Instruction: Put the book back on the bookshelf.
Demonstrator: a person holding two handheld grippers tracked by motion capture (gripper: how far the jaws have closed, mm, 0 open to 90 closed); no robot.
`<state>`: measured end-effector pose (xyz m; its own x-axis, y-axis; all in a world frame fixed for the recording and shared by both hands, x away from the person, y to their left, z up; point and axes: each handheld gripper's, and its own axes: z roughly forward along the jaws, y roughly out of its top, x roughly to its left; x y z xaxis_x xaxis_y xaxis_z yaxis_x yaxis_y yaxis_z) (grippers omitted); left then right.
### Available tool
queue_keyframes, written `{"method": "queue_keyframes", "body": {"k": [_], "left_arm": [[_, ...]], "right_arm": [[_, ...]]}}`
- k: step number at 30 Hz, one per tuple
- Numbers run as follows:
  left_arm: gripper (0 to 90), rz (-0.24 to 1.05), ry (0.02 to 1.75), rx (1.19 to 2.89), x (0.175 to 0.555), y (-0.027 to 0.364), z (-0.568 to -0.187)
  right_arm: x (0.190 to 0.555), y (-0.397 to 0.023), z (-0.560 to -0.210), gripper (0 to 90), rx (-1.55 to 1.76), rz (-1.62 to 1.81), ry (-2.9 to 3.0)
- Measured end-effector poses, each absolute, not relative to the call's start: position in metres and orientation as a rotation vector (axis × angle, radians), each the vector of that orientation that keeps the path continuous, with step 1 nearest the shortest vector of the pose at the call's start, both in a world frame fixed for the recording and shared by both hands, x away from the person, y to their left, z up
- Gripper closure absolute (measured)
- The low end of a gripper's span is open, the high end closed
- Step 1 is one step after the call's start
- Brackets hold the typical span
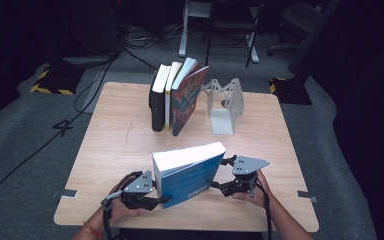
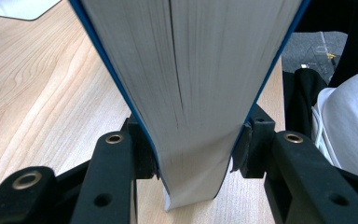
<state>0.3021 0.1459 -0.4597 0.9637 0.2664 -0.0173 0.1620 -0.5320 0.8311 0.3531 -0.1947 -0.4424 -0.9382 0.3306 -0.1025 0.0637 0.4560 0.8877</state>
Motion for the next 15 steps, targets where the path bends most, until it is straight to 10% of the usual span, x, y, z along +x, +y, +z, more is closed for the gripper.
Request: {"method": "queue_keyframes", "body": {"k": [15], "left_arm": [[51.8,0.234,0.345,2.171,0.3028,0.1487,-0.4609]], "right_arm": [[0.3472,-0.1973,-0.4373,46.2,0.21,1.488,2.493]]}}
